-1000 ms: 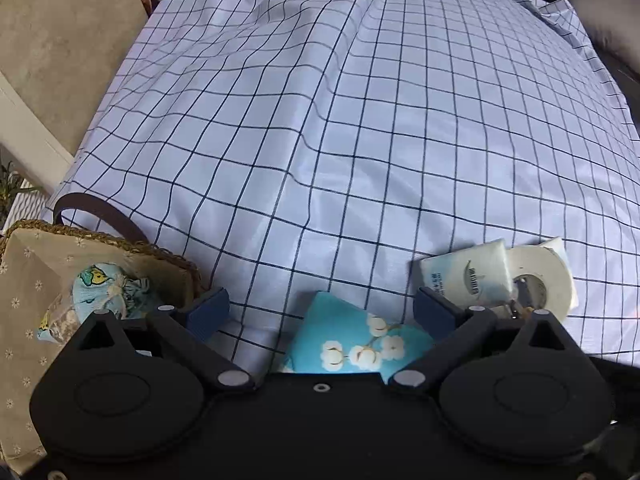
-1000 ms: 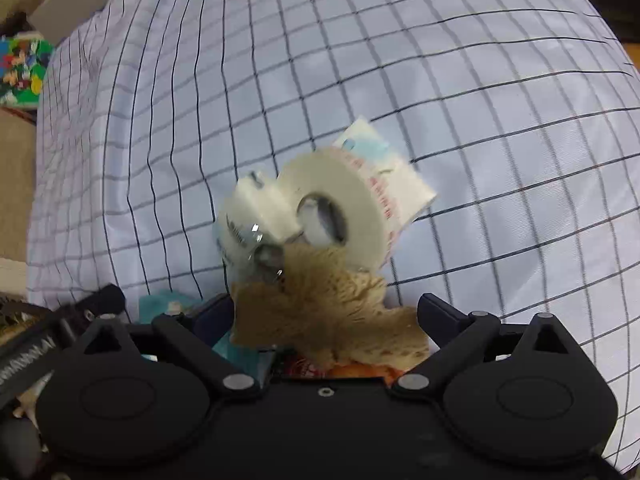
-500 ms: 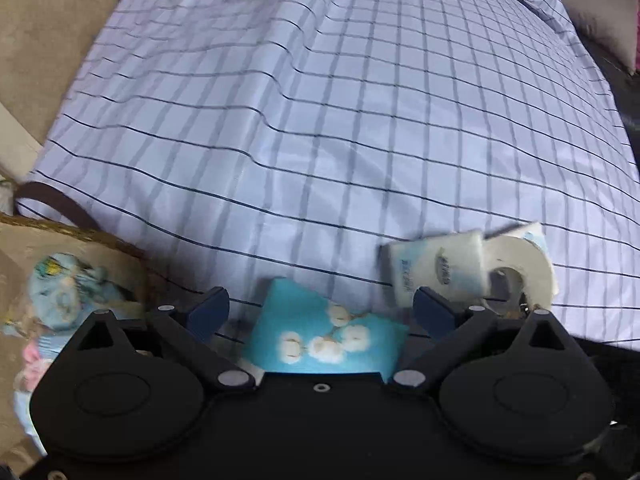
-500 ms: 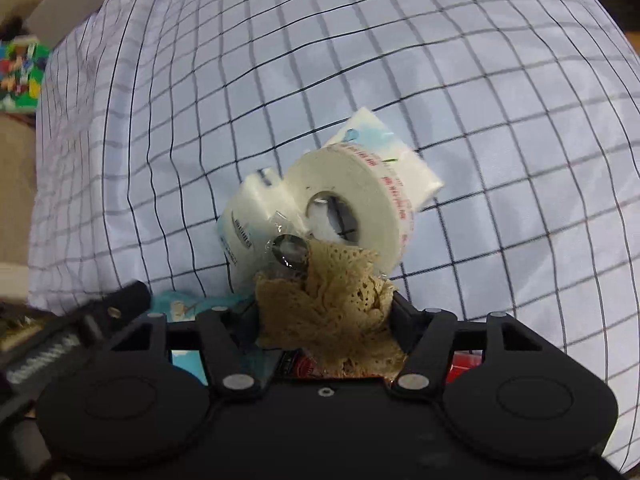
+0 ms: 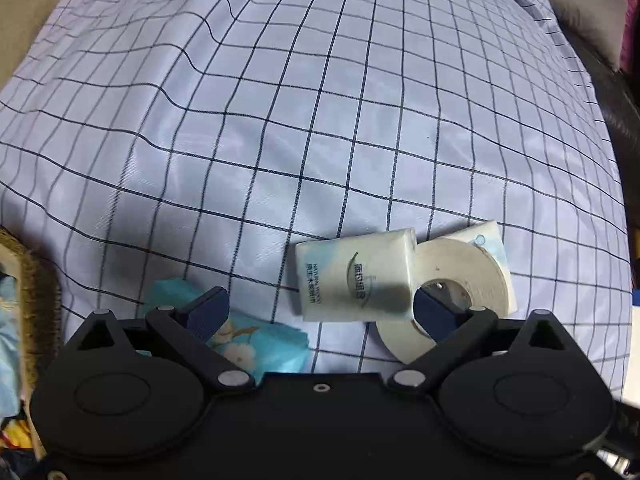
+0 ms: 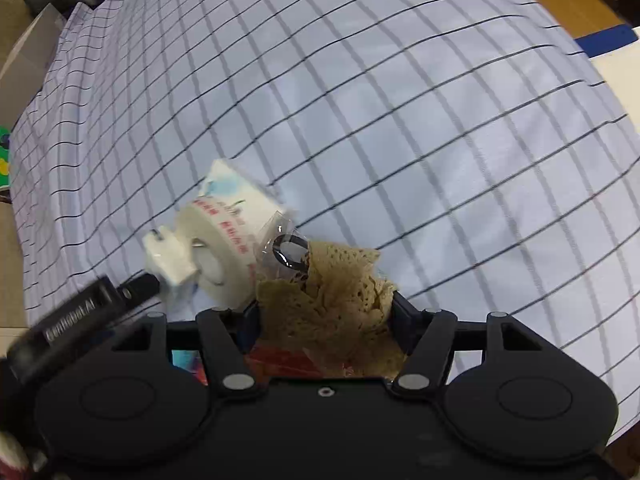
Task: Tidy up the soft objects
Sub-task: 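Grasp the white tissue pack with the left tool while the right tool holds the lace cloth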
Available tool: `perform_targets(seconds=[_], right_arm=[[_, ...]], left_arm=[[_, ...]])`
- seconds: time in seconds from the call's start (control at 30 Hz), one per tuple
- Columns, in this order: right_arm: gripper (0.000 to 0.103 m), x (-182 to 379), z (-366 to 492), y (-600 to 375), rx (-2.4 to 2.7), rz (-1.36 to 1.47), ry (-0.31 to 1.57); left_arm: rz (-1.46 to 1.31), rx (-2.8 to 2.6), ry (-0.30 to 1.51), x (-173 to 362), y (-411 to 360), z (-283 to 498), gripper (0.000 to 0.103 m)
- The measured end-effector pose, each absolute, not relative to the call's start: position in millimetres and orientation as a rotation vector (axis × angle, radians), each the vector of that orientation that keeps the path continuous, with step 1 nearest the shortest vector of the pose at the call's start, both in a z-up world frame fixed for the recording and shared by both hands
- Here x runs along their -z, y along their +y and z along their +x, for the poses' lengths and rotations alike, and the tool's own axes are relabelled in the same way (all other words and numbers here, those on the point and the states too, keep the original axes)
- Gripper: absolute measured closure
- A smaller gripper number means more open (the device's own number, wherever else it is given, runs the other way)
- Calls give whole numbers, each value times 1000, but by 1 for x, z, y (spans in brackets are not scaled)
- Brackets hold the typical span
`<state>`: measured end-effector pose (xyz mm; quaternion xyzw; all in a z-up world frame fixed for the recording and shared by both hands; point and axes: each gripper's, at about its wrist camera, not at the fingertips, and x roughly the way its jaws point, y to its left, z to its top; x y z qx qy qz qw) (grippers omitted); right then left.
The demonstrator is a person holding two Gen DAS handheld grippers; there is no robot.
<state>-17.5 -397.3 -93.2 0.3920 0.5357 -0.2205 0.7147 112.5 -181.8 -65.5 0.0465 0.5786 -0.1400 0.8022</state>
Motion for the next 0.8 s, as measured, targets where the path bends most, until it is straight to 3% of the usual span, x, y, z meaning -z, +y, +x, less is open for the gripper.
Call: perform_targets(seconds=[0.63,0.7,0.77,0.8], right_arm=[[39,115,-46,-418,478,826,1256],[39,113,-40,-417,480,824,1256],[39,113,-38,-415,477,821,1255],[39,115,-37,-412,475,818,1255]], left_arm=[[-48,255,1315,103,-184,132,4],[-77,295,1321,104,-179,134,14],[-114,351,1335,102,-175,136,32],[-121,361,1343,101,-172,137,33]])
